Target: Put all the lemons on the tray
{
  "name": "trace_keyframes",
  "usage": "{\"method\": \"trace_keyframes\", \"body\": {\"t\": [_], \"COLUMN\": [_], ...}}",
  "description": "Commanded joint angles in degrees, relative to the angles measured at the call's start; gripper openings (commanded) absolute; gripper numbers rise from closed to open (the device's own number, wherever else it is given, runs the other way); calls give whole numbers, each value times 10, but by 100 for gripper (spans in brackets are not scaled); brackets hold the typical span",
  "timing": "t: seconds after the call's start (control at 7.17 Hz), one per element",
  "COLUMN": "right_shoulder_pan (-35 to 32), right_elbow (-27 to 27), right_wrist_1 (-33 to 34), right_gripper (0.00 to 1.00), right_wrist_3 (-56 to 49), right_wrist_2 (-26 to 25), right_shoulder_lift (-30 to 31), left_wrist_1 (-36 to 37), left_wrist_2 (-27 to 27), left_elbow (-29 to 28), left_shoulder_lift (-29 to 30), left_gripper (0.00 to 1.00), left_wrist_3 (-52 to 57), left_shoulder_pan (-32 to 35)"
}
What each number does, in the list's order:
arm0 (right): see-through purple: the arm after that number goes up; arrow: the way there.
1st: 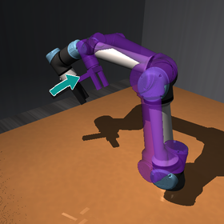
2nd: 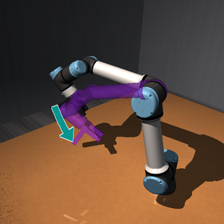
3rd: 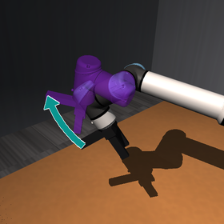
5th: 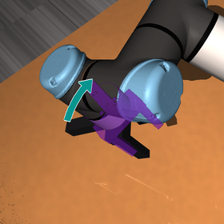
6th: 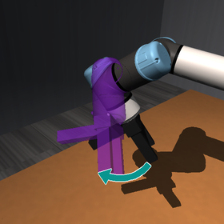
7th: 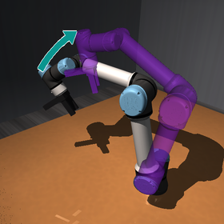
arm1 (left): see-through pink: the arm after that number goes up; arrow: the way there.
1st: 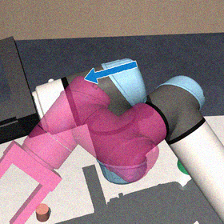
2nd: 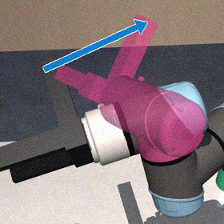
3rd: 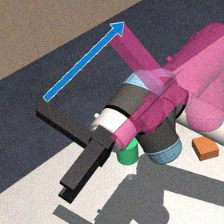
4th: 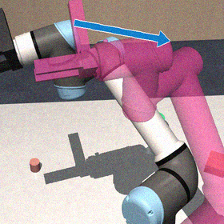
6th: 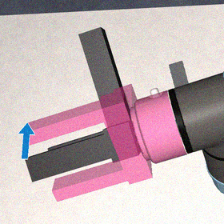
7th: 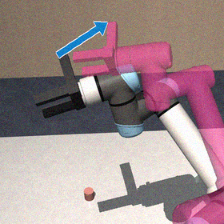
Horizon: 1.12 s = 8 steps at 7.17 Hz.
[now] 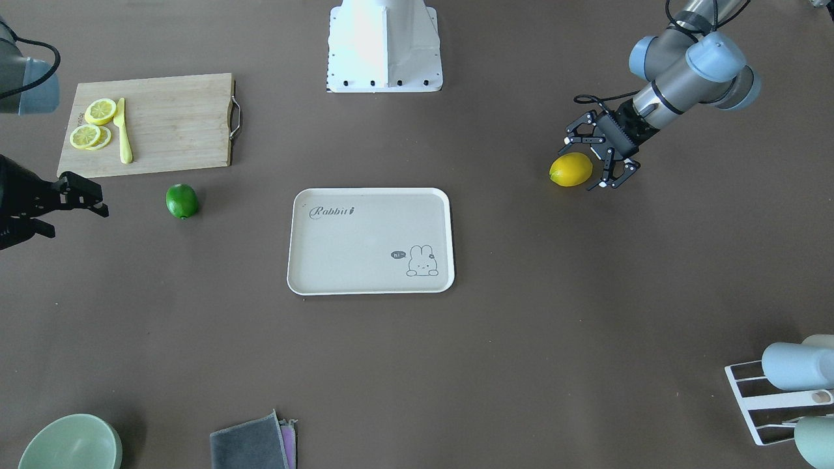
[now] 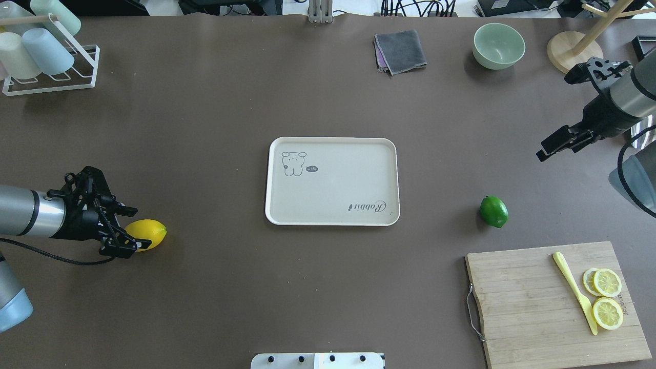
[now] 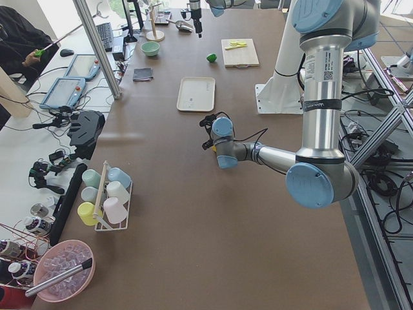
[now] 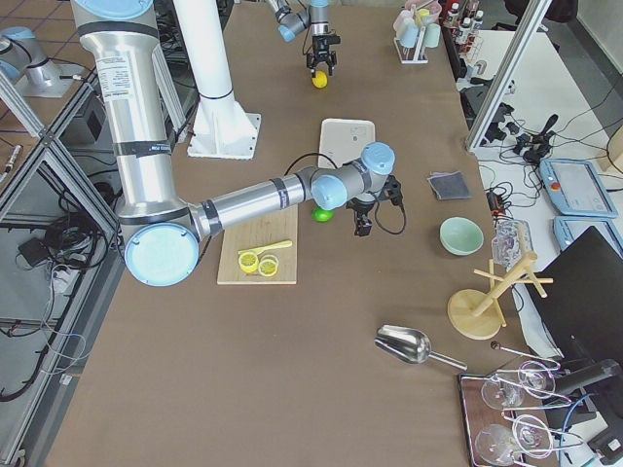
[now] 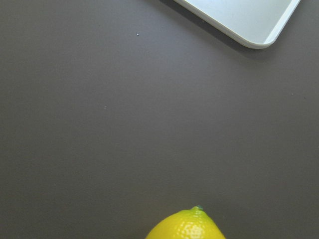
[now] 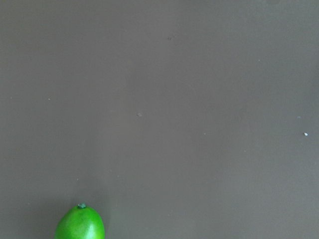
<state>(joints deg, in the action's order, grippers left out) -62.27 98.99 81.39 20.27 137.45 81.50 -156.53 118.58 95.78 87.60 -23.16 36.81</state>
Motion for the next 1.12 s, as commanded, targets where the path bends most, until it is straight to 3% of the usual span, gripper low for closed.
{"method": "trace_keyframes", "body": {"t": [0.0, 0.28, 0.56, 0.98], "right_shoulder_pan": [12, 12, 20, 87], "right_elbow": [0, 2, 7, -4], "right_wrist_1": [-1, -1, -2, -67], "right_gripper": [100, 100, 100, 100], "right_wrist_3": [38, 46, 70, 139], "right_wrist_2": [0, 0, -1, -83], "right_shoulder_lift": [-13, -15, -28, -42], "left_wrist_1": [-3, -20, -23, 24], "left_wrist_2": [2, 9, 84, 88], "left_elbow": [-1, 6, 27, 35], "left_shoulder_lift": [0, -10, -13, 34], "left_gripper": [61, 0, 0, 0], "left_wrist_3": [0, -6, -27, -74], "left_shoulder_pan": [-16, -16, -5, 12]}}
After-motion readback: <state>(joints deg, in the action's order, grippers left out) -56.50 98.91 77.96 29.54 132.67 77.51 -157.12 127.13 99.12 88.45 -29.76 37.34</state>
